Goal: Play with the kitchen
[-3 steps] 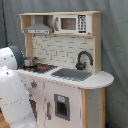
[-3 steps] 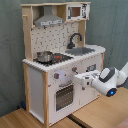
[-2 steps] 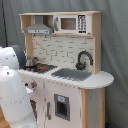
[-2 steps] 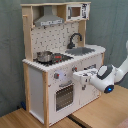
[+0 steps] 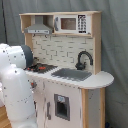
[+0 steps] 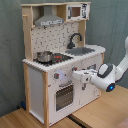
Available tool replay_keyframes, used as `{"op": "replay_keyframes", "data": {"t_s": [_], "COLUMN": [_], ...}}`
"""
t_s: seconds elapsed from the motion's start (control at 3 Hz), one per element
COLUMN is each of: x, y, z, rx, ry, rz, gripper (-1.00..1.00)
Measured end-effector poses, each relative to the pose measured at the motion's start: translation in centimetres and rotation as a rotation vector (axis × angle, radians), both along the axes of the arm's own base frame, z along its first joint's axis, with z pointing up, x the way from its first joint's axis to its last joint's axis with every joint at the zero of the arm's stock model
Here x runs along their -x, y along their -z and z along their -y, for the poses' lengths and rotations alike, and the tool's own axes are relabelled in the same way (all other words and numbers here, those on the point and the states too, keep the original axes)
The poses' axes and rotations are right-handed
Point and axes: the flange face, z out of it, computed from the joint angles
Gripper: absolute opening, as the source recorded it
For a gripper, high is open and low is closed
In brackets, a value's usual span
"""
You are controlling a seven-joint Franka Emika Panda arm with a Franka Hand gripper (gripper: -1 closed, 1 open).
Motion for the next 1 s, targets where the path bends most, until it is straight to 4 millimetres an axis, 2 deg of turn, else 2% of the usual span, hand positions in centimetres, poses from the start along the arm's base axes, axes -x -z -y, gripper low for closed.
{"op": "replay_keyframes", "data": {"t_s": [1.0], "x": [1.3], "y": [2.2], "z": [1.2], "rx": [-0.269], "ry": [-0.075], "rz": [0.014], "gripper": [1.0]}}
